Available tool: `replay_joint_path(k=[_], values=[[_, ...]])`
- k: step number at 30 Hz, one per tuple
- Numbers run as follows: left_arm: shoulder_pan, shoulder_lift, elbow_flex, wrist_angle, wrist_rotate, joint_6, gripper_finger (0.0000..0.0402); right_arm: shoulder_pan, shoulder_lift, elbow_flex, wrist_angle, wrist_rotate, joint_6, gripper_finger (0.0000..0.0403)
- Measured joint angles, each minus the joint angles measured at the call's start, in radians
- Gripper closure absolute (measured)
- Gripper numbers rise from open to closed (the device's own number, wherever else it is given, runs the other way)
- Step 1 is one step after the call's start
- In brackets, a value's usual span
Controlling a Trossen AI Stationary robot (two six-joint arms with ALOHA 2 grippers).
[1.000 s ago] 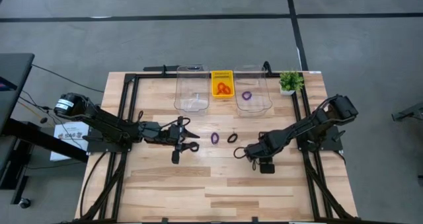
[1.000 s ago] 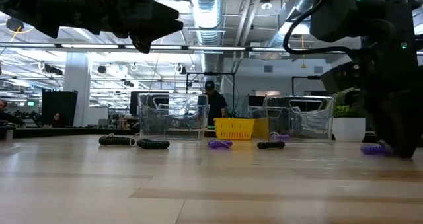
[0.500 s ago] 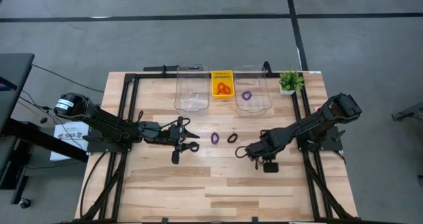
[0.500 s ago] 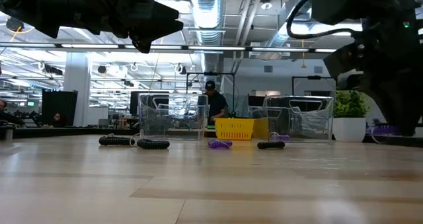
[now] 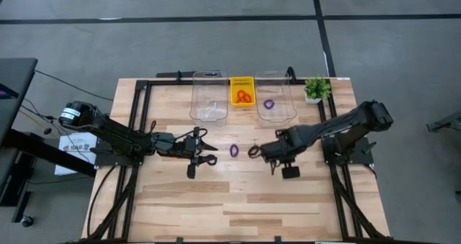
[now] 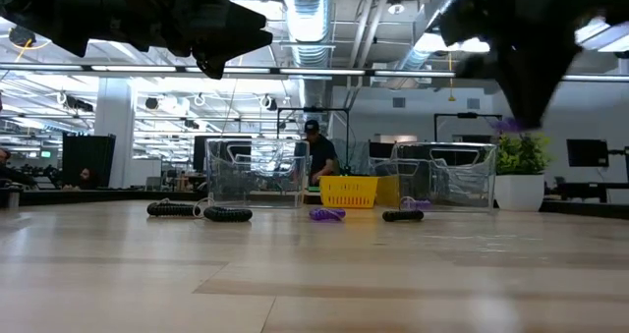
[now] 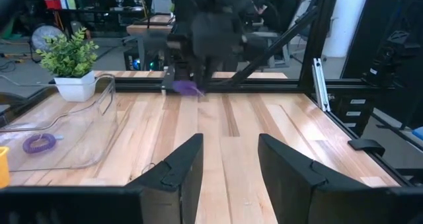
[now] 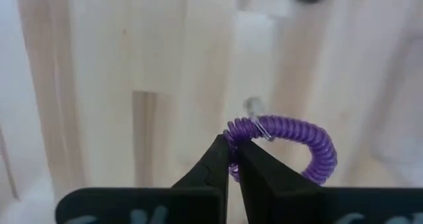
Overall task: Sort spring keychains
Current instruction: Put the right purple spring keychain into the right transparent bin
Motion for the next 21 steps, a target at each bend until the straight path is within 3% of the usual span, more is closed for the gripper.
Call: replay_joint_path(k=[10, 21], values=[[0.000, 0.000, 0.000, 0.000, 0.000, 0.000, 0.0259, -0.219, -0.002, 0.206, -0.055, 0.059, -0.209, 0.0387], [0.000, 0.000, 0.000, 0.000, 0.000, 0.000, 0.0260, -0.609, -0.002, 0.226, 0.074, 0.056, -0.295, 0.0387]])
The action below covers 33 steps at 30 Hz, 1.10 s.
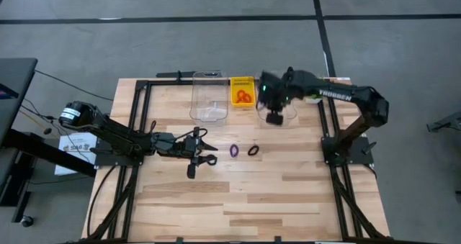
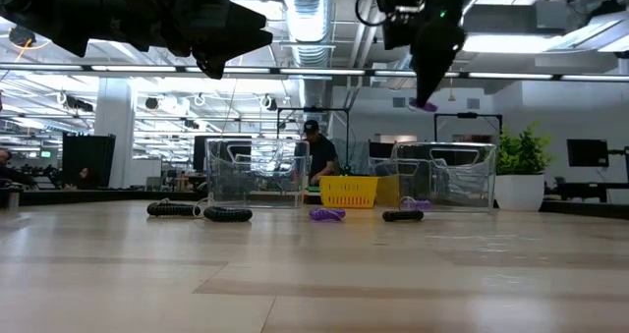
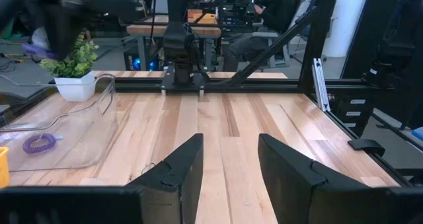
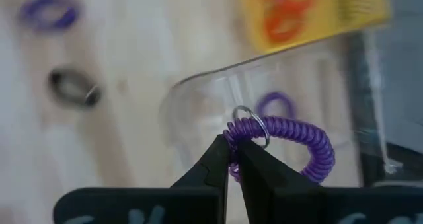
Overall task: Sort spring keychains
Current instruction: Put the right purple spring keychain into the right transparent bin
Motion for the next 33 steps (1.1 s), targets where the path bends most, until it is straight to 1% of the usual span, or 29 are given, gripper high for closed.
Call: replay_joint_path(k=[2, 5, 8, 10, 11, 14, 22, 27, 33], values=[[0.000, 0.000, 0.000, 0.000, 0.000, 0.000, 0.0260, -0.069, 0.000, 0.000, 0.050, -0.003, 0.053, 0.0389], [0.000, 0.000, 0.000, 0.000, 0.000, 0.000, 0.0259, -0.160, 0.008, 0.001, 0.127, -0.003, 0.192, 0.0394], [0.000, 0.000, 0.000, 0.000, 0.000, 0.000, 0.0260, -0.223, 0.031, 0.000, 0.142, -0.016, 0.317, 0.0396], [0.000, 0.000, 0.000, 0.000, 0.000, 0.000, 0.0260, -0.245, 0.057, 0.002, 0.150, -0.050, 0.375, 0.0394], [-0.001, 0.000, 0.000, 0.000, 0.000, 0.000, 0.0259, -0.259, 0.073, 0.000, 0.146, -0.066, 0.387, 0.0392], [-0.001, 0.000, 0.000, 0.000, 0.001, -0.003, 0.0260, -0.265, 0.125, 0.000, 0.149, -0.066, 0.402, 0.0388], [-0.001, 0.000, -0.001, -0.001, 0.000, -0.003, 0.0259, -0.307, 0.274, 0.000, 0.194, -0.107, 0.400, 0.0393], [-0.001, 0.000, -0.001, -0.001, 0.000, -0.003, 0.0259, -0.336, 0.317, 0.000, 0.191, -0.108, 0.393, 0.0390], [-0.001, 0.000, -0.001, -0.001, 0.000, -0.003, 0.0259, -0.341, 0.330, 0.000, 0.193, -0.108, 0.398, 0.0392]])
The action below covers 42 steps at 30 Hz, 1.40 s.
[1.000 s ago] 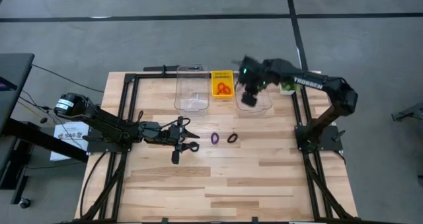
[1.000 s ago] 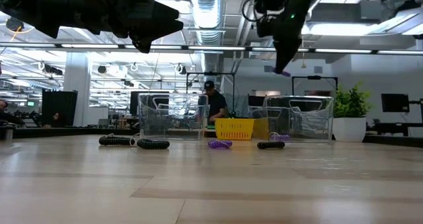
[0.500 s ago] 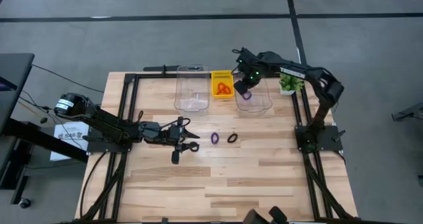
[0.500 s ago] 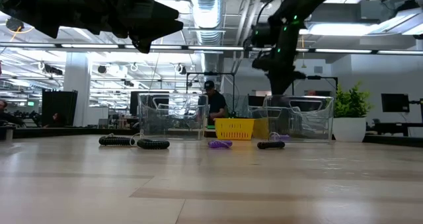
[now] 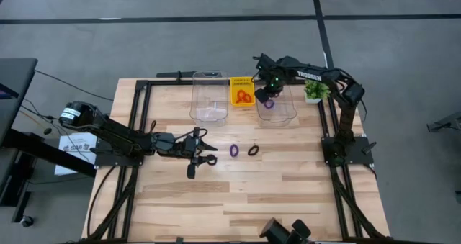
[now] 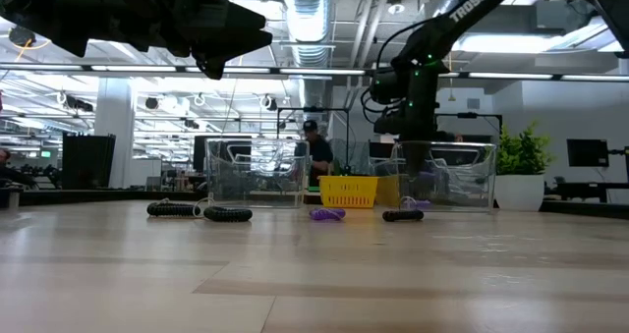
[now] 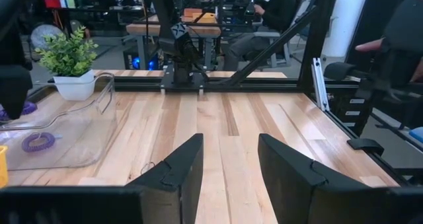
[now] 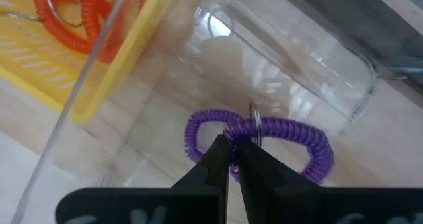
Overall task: Sort spring keychains
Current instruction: Put the right purple spring keychain into the right transparent bin, then put the purple spring keychain into the right transparent bin
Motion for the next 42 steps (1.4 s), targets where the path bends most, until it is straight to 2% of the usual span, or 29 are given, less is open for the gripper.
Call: replay_joint_path(k=[10, 21, 32, 42], values=[[0.000, 0.000, 0.000, 0.000, 0.000, 0.000, 0.0259, 0.009, 0.017, -0.001, -0.023, 0.001, 0.037, 0.0390], [0.000, 0.000, 0.000, 0.000, 0.000, 0.000, 0.0259, 0.020, 0.027, 0.000, -0.007, 0.002, 0.003, 0.0388], [0.000, 0.000, 0.000, 0.000, 0.000, 0.000, 0.0260, 0.049, 0.032, 0.000, -0.038, 0.053, -0.025, 0.0340], [0.000, 0.000, -0.001, 0.000, 0.000, 0.000, 0.0260, 0.048, 0.032, 0.000, -0.044, 0.055, -0.059, 0.0295]])
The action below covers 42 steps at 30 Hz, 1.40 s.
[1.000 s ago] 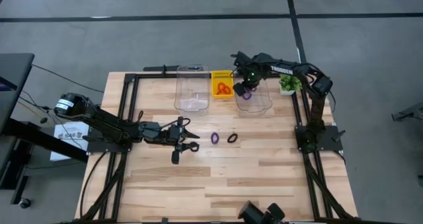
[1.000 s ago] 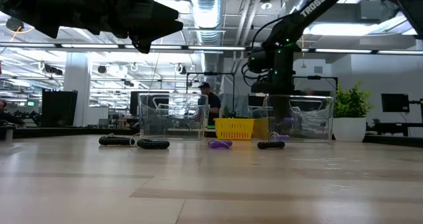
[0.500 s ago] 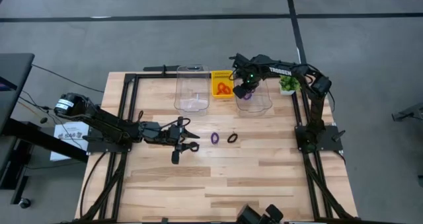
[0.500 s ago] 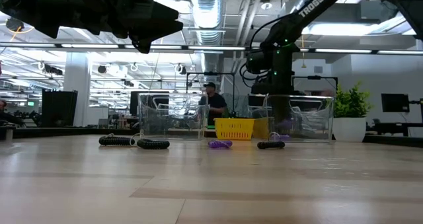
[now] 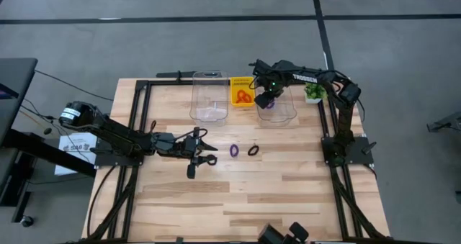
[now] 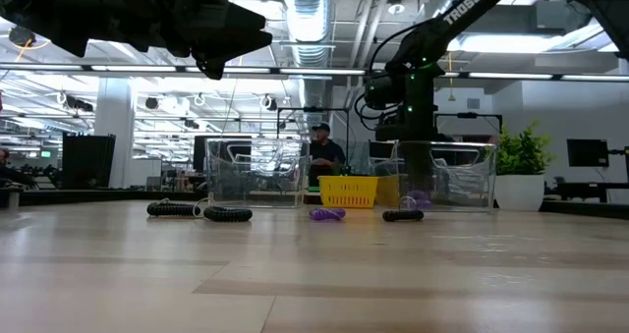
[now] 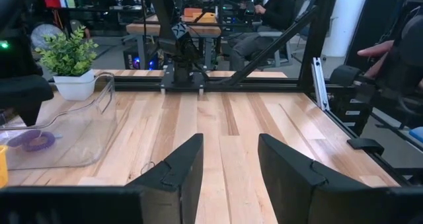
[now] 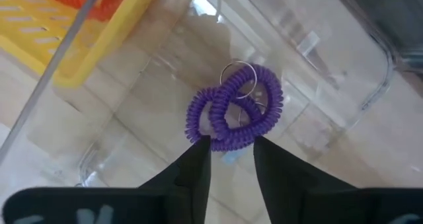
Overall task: Sort spring keychains
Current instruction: Put the purple spring keychain into the right transparent bin
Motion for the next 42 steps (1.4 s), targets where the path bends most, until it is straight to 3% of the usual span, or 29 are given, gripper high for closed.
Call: replay_joint_path(k=[12, 23, 30, 37, 42], values=[[0.000, 0.000, 0.000, 0.000, 0.000, 0.000, 0.0260, -0.002, -0.041, 0.041, -0.057, -0.001, -0.044, 0.0275], [0.000, 0.000, 0.000, 0.000, 0.000, 0.000, 0.0259, 0.042, -0.426, 0.027, -0.037, 0.003, -0.037, 0.0280], [0.000, 0.000, 0.000, 0.000, 0.000, 0.000, 0.0259, 0.256, -0.702, -0.123, -0.111, 0.000, -0.026, 0.0280], [0.000, 0.000, 0.000, 0.000, 0.000, -0.007, 0.0259, 0.598, -0.949, -0.354, -0.070, 0.005, 0.139, 0.0280], [0.000, 0.000, 0.000, 0.000, 0.000, -0.007, 0.0259, 0.823, -1.076, -0.564, 0.042, 0.134, 0.277, 0.0281]])
